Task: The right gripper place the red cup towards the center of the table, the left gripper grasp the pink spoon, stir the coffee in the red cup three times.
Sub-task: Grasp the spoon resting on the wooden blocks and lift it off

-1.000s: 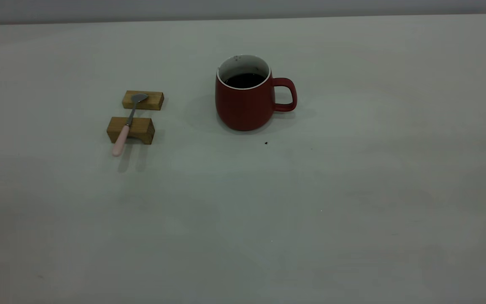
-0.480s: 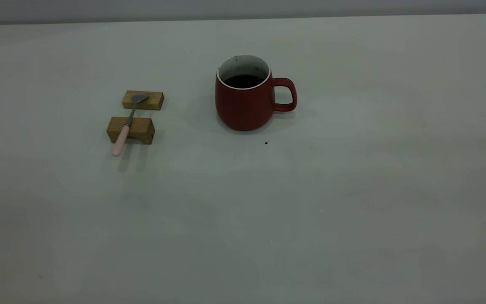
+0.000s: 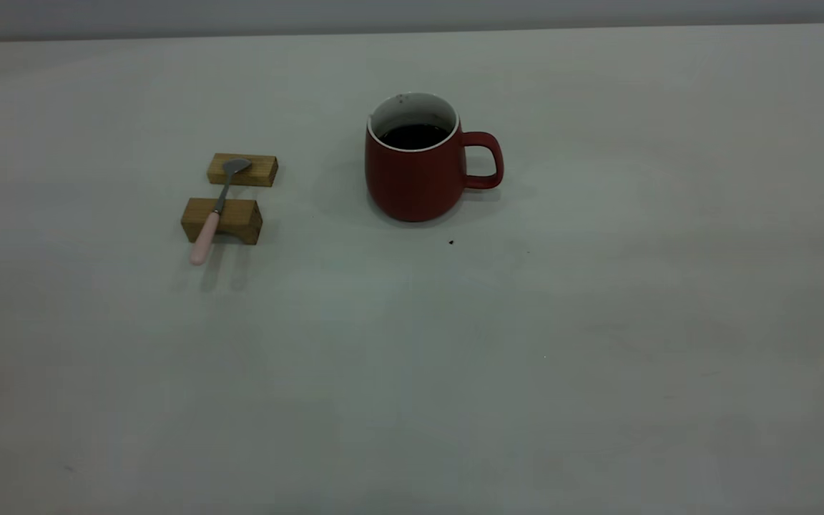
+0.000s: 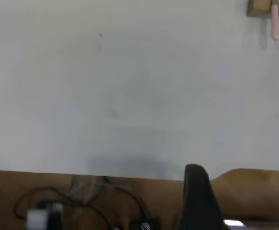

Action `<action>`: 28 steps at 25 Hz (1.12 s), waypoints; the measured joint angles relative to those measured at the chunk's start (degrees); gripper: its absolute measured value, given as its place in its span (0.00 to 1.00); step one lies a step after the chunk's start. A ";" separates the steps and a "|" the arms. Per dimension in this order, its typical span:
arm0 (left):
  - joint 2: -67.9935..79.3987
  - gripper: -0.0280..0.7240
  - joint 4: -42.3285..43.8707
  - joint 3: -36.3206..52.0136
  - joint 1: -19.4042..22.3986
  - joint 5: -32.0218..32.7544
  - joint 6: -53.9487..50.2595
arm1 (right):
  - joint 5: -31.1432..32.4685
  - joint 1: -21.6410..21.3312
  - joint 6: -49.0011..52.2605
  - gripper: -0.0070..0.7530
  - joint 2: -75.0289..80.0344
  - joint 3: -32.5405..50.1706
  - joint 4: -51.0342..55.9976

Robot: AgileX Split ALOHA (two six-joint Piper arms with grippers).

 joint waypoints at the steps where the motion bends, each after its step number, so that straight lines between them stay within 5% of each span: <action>1: 3.18 0.77 -1.08 -0.67 0.00 -1.37 -0.30 | 0.00 0.00 0.00 0.77 0.00 0.00 0.00; 10: 35.68 0.77 -7.85 -6.95 -0.23 -17.28 0.33 | 0.02 0.00 0.00 0.77 0.00 0.00 0.00; 18: 60.38 0.77 -8.08 -14.82 -7.83 -28.33 -4.23 | 0.02 0.00 0.00 0.77 0.00 0.00 0.00; 28: 83.87 0.77 -8.27 -29.80 -13.28 -32.70 -8.72 | 0.02 0.00 0.06 0.77 0.00 0.00 0.00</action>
